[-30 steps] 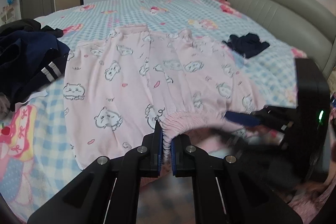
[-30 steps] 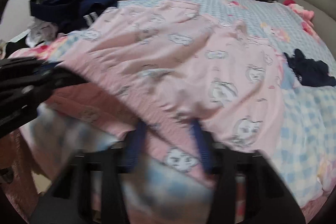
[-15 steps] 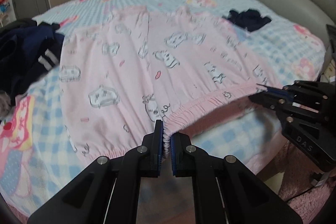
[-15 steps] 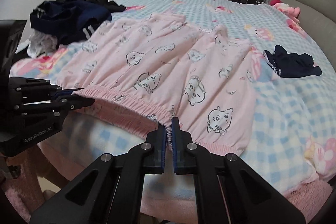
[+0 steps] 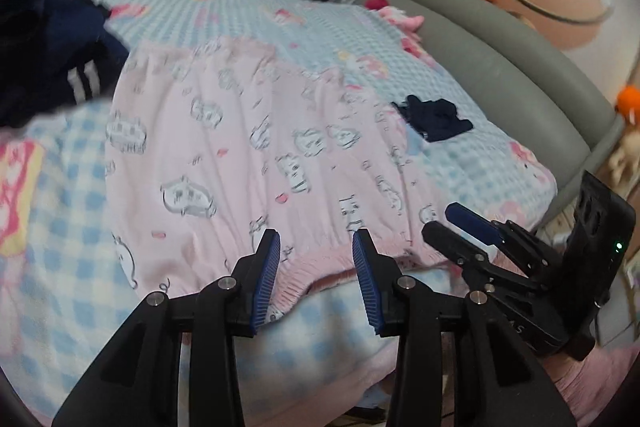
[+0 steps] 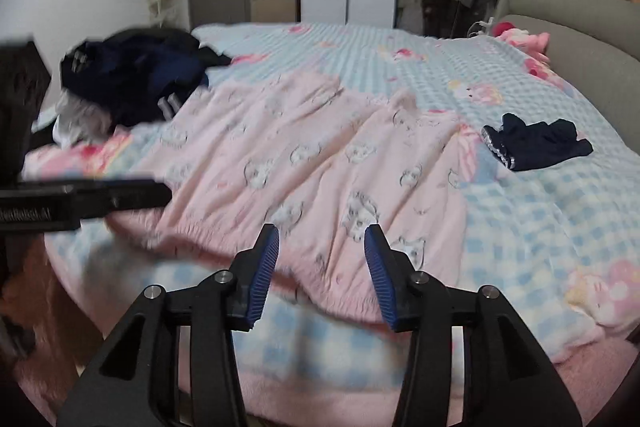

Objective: Fold clothes

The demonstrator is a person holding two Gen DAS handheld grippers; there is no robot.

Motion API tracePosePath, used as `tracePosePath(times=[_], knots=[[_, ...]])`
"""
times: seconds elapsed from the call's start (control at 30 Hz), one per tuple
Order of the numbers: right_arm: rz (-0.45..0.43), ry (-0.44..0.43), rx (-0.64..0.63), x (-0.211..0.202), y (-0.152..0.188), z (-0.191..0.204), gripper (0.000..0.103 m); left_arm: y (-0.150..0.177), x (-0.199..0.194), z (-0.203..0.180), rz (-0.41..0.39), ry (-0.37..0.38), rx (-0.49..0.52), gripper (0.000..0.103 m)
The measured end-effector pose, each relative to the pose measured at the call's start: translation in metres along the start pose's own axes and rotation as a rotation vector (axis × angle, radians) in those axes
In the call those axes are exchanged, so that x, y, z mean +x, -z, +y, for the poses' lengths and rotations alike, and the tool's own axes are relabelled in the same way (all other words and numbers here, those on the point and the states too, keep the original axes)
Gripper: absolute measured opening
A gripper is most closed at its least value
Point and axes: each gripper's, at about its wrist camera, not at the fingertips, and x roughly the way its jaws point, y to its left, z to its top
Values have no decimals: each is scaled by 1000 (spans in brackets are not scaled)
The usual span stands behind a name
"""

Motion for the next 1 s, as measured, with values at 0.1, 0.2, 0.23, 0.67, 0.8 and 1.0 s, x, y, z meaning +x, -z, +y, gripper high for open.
tracePosePath(times=[0.1,0.2,0.23,0.67,0.8,1.0], knots=[[88,50,-19,20,7,2,46,3,14,2,48,-117,7,40],[194,91,5,35,18,-10,46,2,7,13,39,-145,-26,42],[207,113,16,36,19,-15,46,1,5,17,36,-154,-37,42],[195,191,310,3,22,-95,47,-1,-21,64,14,-226,-192,40],[206,90,449,1,30,-118,47,4,-17,76,39,-149,-268,40],[227,-24,442,10,29,-105,50,11,-13,91,73,-77,-355,39]])
